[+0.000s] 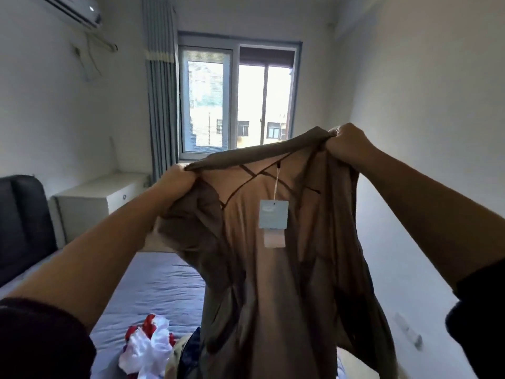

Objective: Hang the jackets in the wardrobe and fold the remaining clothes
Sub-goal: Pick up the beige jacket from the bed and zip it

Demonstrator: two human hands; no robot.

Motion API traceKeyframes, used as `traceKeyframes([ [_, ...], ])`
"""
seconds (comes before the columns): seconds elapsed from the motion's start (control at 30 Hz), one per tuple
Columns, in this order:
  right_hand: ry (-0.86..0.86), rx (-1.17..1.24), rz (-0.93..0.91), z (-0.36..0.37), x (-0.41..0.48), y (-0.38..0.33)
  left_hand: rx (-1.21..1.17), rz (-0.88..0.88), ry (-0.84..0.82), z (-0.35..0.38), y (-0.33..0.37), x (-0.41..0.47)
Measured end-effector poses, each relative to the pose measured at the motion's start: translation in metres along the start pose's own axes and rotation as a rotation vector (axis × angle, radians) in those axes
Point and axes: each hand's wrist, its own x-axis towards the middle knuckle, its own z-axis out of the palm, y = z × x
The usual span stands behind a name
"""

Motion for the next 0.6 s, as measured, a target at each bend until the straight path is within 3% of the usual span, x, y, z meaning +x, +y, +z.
traceKeyframes([
  [0.13,-0.447,-0.141,0.244,-0.016,-0.012,-0.001,0.146,-0.057,-0.288,-0.026,0.010,-0.013],
  [0.23,-0.599,0.026,0.354,-0.026,-0.025,0.002,-0.091,-0.278,-0.441,-0.038,0.022,-0.029],
  [0.33,-0.638,0.306,0.381,-0.038,-0.033,-0.002,-0.167,-0.245,-0.270,-0.042,0.046,-0.035],
  [0.43,-0.609,0.580,0.296,-0.055,-0.032,-0.010,-0.186,-0.162,-0.066,-0.049,0.075,-0.043],
  [0.6,-0.434,1.121,0.166,-0.071,-0.027,-0.034,-1.029,-0.057,-0.003,-0.057,0.115,-0.046],
])
